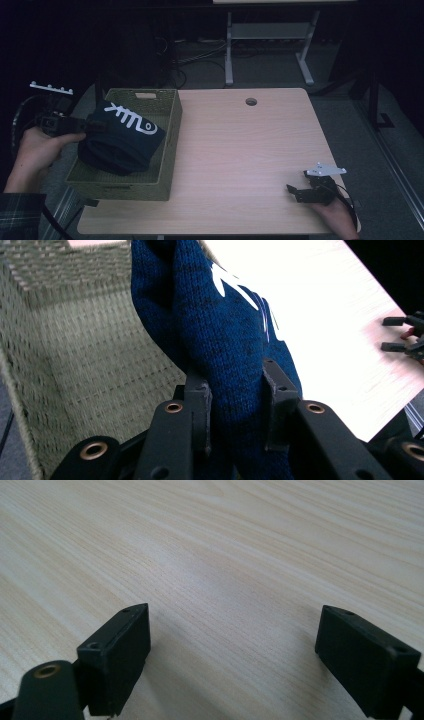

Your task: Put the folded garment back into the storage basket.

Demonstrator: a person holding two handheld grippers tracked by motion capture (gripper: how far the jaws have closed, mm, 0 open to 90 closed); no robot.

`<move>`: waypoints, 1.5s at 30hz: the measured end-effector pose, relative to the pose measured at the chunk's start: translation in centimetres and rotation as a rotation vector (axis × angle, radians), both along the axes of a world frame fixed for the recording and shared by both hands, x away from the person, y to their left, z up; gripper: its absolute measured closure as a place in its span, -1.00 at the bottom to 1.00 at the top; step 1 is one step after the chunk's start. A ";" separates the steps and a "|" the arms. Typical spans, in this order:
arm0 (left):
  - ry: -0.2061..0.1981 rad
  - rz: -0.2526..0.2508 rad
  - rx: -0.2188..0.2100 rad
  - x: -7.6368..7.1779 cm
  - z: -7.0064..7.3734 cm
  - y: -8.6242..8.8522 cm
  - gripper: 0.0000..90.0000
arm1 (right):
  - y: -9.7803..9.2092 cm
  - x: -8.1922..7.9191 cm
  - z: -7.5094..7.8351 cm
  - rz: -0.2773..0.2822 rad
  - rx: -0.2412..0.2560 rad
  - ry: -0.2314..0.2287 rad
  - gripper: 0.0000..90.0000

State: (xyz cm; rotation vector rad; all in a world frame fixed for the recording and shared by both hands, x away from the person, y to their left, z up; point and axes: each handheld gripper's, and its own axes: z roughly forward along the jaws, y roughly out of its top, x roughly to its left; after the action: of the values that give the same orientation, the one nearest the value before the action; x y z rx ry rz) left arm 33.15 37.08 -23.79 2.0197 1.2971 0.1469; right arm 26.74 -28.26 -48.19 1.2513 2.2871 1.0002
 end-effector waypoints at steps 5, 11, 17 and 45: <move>0.030 0.005 -0.013 0.5 -1.6 0.2 0.57 | 0.0 0.0 0.0 -0.002 0.001 0.002 -0.69; 0.067 0.001 -0.017 1.0 -3.3 0.0 0.57 | 0.0 0.0 0.0 -0.003 -0.002 -0.001 -0.69; 0.104 0.002 -0.023 1.7 -5.2 -0.2 0.57 | 0.0 0.0 0.0 -0.002 -0.001 0.000 -0.69; 0.156 0.077 0.185 3.9 -10.3 1.7 0.30 | 0.0 0.1 0.0 -0.002 -0.002 -0.002 -0.69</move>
State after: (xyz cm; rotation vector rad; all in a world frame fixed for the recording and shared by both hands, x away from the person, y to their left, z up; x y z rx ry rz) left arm 37.04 38.78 -34.06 2.1731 1.5069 0.1525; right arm 26.79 -28.26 -48.21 1.2516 2.2839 0.9979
